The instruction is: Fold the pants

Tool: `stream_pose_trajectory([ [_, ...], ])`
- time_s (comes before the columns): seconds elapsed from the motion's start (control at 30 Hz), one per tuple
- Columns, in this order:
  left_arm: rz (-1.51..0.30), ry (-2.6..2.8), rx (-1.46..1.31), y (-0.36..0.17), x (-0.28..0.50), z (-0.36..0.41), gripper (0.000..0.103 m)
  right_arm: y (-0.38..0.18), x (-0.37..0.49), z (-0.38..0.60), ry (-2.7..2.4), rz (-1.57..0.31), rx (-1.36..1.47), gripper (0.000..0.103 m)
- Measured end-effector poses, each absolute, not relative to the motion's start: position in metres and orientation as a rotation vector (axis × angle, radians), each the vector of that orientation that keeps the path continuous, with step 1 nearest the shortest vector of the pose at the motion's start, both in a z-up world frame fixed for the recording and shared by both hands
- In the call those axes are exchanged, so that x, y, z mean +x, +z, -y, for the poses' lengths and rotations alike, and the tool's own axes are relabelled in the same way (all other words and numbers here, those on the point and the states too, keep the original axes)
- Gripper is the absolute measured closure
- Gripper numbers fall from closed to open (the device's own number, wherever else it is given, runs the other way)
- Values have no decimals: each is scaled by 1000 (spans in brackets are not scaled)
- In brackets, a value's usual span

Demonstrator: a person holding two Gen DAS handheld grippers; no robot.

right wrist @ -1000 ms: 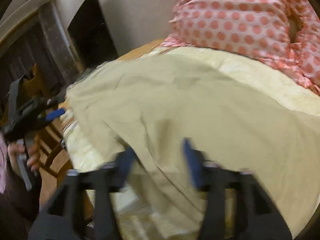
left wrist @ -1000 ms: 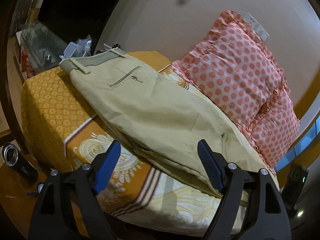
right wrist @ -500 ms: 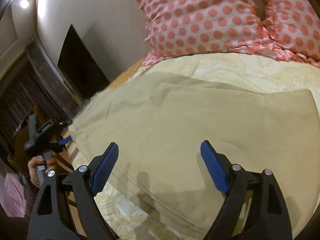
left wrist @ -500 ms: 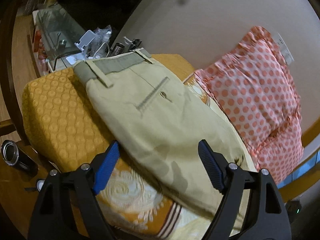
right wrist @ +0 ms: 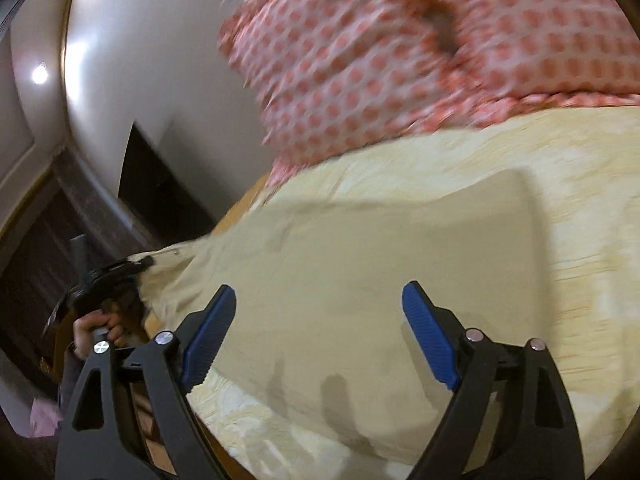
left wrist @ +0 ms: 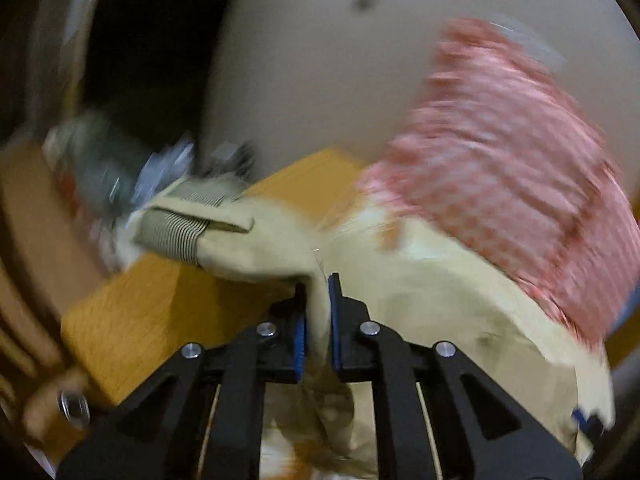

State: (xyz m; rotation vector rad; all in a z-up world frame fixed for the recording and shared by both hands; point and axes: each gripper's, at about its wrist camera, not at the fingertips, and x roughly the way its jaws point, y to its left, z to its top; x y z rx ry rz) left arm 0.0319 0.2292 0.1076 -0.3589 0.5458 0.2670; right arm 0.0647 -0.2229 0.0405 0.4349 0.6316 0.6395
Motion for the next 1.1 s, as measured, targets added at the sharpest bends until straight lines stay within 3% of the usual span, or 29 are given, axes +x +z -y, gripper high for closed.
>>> stream_pose_trajectory([
  [0.2, -458, -193, -10, 159, 41, -48, 95, 46, 58, 294, 497, -531, 564, 13],
  [0.27, -478, -342, 77, 144, 38, 9, 95, 43, 57, 314, 468, -522, 625, 12],
  [0.43, -706, -594, 270, 49, 32, 114, 94, 21, 68, 336, 476, -589, 751, 12],
  [0.5, -645, -571, 427, 26, 14, 134, 94, 12, 72, 338, 502, -625, 797, 12],
  [0.57, -585, -539, 529, 21, 3, 141, 92, 9, 72, 336, 489, -651, 805, 12],
  [0.67, -612, -554, 437, 29, 8, 131, 83, 36, 65, 309, 538, -599, 626, 12],
  [0.73, -593, -563, 407, 31, -2, 125, 63, 61, 57, 284, 611, -557, 479, 12],
  [0.77, -570, -568, 407, 33, -8, 122, 48, 76, 52, 269, 657, -545, 397, 12],
  [0.83, -516, -581, 399, 33, -31, 118, 35, 93, 42, 251, 712, -517, 292, 12],
  [1.1, -587, -388, 48, 19, -92, -2, 31, 94, -25, 153, 965, -437, -127, 12],
])
